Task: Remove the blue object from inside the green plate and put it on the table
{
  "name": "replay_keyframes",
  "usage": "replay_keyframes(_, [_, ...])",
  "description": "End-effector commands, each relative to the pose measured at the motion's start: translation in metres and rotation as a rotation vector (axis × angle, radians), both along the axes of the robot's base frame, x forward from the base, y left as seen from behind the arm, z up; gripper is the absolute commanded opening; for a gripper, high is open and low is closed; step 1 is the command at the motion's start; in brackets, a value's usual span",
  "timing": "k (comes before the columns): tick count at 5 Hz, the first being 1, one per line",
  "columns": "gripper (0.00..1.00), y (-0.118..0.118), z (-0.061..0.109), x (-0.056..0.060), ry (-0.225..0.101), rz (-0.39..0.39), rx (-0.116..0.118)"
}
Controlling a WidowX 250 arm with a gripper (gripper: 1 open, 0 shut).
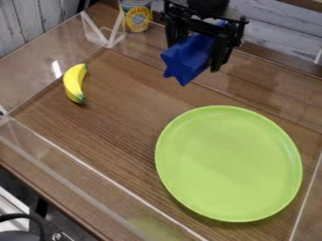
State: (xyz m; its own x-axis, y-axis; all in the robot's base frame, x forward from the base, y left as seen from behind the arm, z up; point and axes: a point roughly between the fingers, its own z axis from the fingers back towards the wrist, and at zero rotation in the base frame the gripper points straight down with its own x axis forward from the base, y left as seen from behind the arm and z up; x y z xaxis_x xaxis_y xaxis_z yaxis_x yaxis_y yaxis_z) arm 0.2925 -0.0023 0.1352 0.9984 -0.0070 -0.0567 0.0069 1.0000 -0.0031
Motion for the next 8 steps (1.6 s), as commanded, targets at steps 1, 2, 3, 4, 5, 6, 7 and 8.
replay_keyframes(1, [0.00, 0.010, -0.003, -0.018, -0.004, 0.050, -0.003])
replay_keyframes(2, [0.00, 0.023, -0.008, -0.036, -0.028, 0.107, -0.007])
replay_keyframes(3, [0.00, 0.046, -0.016, -0.049, -0.044, 0.125, -0.013])
replay_keyframes(4, [0.00, 0.066, -0.026, -0.054, -0.063, 0.121, -0.019])
replay_keyframes(5, [0.00, 0.073, -0.034, -0.057, -0.069, 0.119, -0.017])
replay_keyframes(6, [0.00, 0.075, -0.038, -0.057, -0.069, 0.117, -0.017])
replay_keyframes(7, [1.00, 0.077, -0.043, -0.057, -0.068, 0.114, -0.017])
replay_keyframes(8, [1.00, 0.078, -0.047, -0.057, -0.068, 0.110, -0.018])
